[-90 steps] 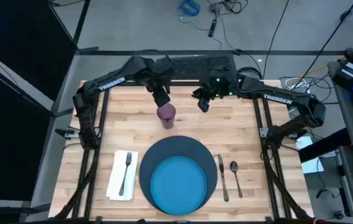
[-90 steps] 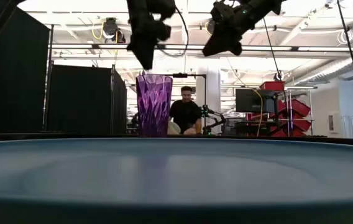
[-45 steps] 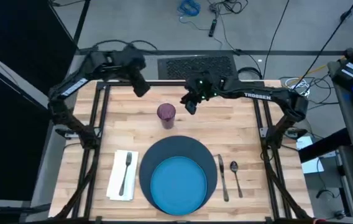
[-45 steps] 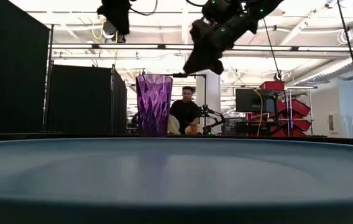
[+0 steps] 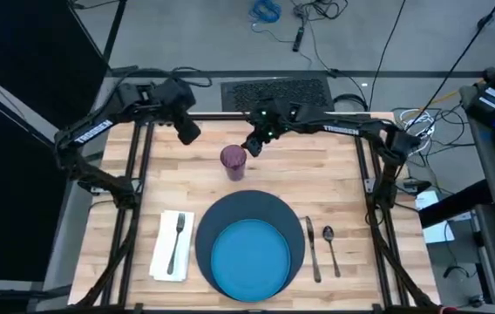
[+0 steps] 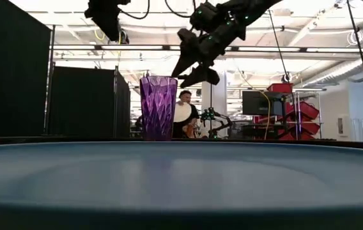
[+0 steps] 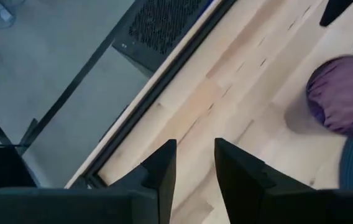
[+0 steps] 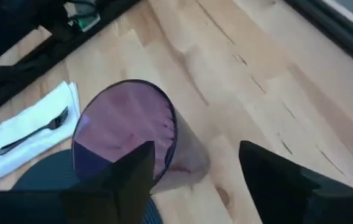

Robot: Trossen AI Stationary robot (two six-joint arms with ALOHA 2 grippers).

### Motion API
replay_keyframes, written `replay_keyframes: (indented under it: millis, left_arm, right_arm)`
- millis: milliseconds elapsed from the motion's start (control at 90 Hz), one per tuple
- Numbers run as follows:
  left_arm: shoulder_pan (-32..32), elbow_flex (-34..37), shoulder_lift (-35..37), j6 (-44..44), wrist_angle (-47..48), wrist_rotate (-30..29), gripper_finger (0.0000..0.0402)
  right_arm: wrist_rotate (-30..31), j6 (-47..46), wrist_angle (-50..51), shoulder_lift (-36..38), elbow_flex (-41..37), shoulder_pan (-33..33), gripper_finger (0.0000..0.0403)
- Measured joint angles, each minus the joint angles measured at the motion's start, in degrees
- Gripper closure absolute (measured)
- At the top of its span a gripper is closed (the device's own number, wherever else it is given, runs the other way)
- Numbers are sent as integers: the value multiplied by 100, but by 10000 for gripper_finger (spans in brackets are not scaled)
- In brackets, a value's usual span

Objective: Set table place
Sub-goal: Put the cup on the top right side of the table mat

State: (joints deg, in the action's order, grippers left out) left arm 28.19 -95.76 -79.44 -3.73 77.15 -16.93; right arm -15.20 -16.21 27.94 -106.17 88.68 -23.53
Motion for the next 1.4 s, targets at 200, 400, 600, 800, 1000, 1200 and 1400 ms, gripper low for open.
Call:
replay_keyframes:
  millis: [200, 400, 600, 800, 1000, 1200, 1400]
  left_arm:
    - [147, 133, 1, 116, -58, -24, 308]
    - [282, 266, 0, 171, -230, -22, 308]
    - [334, 279, 0, 264, -372, -17, 308]
    - [330, 279, 0, 269, -420, 17, 308]
    - [330, 279, 0, 315, -459, 20, 308]
    - [332, 279, 0, 410, -520, 20, 308]
    - [330, 316, 70, 415, -585, 57, 308]
  right_arm:
    - [5, 34, 224, -293, 341, 146, 178]
    - [44, 36, 350, -362, 382, 310, 181]
    - [479, 46, 675, -595, 394, 387, 195]
    - [462, 267, 661, -1068, 373, 387, 309]
    - [362, 520, 685, -1157, 532, 370, 398]
    - [388, 1122, 2284, -1172, 1854, 369, 402]
    - [1104, 2089, 5587, -1154, 3849, 349, 402]
